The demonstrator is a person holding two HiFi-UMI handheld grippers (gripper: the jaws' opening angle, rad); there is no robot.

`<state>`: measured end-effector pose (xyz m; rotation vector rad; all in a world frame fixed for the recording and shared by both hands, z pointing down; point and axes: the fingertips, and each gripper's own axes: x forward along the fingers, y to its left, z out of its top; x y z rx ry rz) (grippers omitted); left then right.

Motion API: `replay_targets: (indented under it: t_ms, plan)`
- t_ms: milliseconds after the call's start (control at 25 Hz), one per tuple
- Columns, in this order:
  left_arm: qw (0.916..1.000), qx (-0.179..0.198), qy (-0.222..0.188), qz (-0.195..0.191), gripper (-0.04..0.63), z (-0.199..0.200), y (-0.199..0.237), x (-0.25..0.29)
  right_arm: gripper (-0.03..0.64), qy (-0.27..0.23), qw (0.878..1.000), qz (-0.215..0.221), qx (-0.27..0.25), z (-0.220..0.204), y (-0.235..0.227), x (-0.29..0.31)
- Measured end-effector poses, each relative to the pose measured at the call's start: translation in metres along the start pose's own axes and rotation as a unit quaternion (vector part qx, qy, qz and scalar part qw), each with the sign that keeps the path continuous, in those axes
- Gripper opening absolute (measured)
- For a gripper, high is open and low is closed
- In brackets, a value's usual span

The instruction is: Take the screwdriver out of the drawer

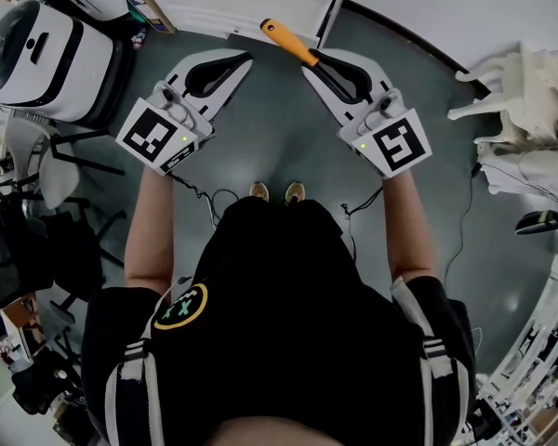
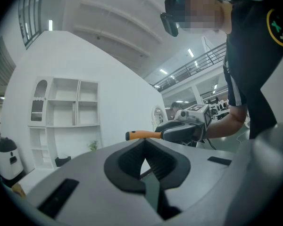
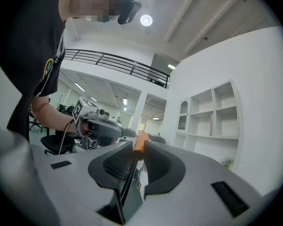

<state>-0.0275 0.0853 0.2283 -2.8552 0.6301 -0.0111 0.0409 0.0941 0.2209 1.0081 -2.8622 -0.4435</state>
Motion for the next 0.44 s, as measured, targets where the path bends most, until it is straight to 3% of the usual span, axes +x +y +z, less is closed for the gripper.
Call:
replay_targets:
  t_ms: [440]
  plan:
    - [1.0000, 0.003, -0.003, 0.001, 0.017, 0.0032, 0.0001, -0.0007, 0.098, -0.005, 1.000, -0.005, 0.002, 0.0066, 0.0002, 0.0007]
